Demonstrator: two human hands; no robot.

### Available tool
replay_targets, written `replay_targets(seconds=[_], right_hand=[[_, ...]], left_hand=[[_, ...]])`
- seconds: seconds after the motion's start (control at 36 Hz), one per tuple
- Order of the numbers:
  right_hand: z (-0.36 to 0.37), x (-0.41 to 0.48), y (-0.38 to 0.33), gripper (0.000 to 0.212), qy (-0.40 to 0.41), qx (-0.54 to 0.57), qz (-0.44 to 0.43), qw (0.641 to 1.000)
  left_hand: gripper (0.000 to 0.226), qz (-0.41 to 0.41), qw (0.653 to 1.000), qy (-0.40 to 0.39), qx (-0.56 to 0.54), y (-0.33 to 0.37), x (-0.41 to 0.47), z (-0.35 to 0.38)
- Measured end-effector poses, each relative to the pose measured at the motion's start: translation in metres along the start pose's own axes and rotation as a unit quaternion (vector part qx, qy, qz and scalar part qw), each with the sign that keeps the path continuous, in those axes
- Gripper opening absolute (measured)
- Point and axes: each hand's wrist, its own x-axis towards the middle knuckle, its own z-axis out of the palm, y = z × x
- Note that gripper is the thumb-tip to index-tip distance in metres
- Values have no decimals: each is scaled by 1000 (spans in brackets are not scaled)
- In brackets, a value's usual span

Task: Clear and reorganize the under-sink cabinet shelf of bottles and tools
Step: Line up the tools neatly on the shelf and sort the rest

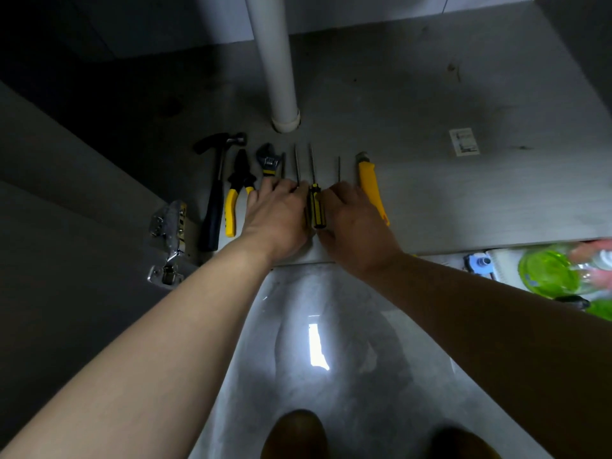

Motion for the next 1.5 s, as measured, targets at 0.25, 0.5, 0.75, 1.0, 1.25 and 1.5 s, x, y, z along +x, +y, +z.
replay_targets(seconds=[0.25, 0.5, 0.75, 1.0, 1.25, 1.5], right_hand=[[-4, 1, 11, 39, -8, -30, 39, 999], [4, 8, 13, 42, 9, 13, 34, 999], [-5, 6, 11, 42, 8, 54, 24, 998], [-86, -26, 60, 37, 9, 12, -31, 999], [-102, -148, 130, 8, -84, 4, 55, 995], [3, -233, 156, 24, -222, 41, 282, 933]], left_hand=[[91, 1, 1000, 6, -29, -1, -1, 2], [73, 35, 998, 39, -42, 4, -2, 6], [74, 34, 997, 52, -49, 5, -4, 10], [53, 64, 968, 232, -69, 44, -25, -13], [15, 374, 925, -63, 12, 148, -54, -22], [72, 247, 927, -269, 82, 166, -48, 66]])
